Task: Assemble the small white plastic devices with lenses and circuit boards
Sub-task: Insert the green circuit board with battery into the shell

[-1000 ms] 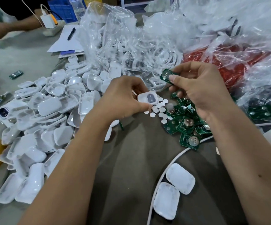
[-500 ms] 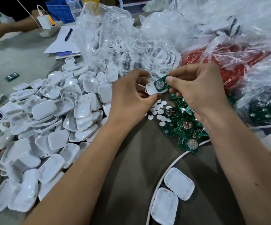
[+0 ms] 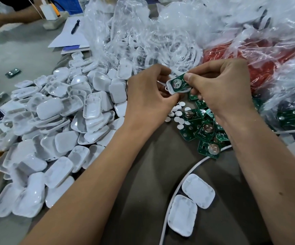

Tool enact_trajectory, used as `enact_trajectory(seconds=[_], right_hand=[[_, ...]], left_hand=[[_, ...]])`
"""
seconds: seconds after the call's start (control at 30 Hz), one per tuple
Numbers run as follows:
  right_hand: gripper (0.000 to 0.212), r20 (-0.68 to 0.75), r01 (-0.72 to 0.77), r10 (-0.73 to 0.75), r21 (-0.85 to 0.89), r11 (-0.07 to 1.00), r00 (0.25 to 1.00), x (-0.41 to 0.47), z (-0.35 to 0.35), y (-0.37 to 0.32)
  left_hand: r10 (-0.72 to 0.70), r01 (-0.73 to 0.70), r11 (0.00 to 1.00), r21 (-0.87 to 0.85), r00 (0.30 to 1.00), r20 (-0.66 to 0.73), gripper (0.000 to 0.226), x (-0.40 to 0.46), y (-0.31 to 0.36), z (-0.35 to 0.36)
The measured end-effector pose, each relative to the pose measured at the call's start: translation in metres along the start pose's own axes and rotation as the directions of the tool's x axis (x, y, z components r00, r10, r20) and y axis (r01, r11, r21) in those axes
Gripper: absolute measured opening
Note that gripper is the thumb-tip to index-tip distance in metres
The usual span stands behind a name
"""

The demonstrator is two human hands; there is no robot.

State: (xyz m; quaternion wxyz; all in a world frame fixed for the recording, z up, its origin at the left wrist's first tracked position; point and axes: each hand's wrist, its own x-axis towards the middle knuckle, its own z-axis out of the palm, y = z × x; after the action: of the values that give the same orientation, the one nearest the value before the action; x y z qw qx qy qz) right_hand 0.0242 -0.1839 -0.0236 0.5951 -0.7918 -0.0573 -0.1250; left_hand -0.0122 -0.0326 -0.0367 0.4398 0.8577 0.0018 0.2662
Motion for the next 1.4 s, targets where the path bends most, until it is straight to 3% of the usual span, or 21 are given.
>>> enact_trajectory(seconds=[0.37,0.63,0.77,1.1,1.27,1.4], right_hand=[[0.005,-0.01,0.069,-0.072,-0.139,0.988,0.997,-0.0015,0.002,-0.0021],[0.028,0.012,0.118,-0.119,-0.233,0.965,0.993,-0.0073,0.0022,-0.0088],[0.029,0.005,0.114,-0.116,-0.245,0.963,0.993,-0.0068,0.0023,-0.0072],[0.031,0.01,0.014,-0.013,-0.135,0.991,1.0,-0.0045,0.0033,-0.0026],[0.025,0.087,-0.145,0.14,0.057,0.988,0.986,-0.0022,0.0019,-0.0034],[0.018,0.117,-0.155,0.14,0.126,0.98,0.983,-0.0028,0.0008,-0.0036]], left_hand=[[0.015,-0.015,1.0,0.011,1.0,-0.002,0.049,0.0003,-0.0017,0.0004],[0.021,-0.021,1.0,0.023,1.0,-0.008,0.05,0.0007,-0.0019,0.002],[0.018,-0.018,1.0,0.0,1.0,-0.006,0.051,0.0007,-0.0013,0.0019],[0.017,-0.018,0.996,-0.091,1.0,-0.011,0.051,0.0,-0.0027,0.0],[0.013,-0.014,0.987,-0.159,1.0,-0.006,0.049,-0.0002,-0.0031,-0.0006],[-0.033,0.039,0.972,-0.232,0.999,0.03,0.052,-0.0015,-0.0017,-0.0005]])
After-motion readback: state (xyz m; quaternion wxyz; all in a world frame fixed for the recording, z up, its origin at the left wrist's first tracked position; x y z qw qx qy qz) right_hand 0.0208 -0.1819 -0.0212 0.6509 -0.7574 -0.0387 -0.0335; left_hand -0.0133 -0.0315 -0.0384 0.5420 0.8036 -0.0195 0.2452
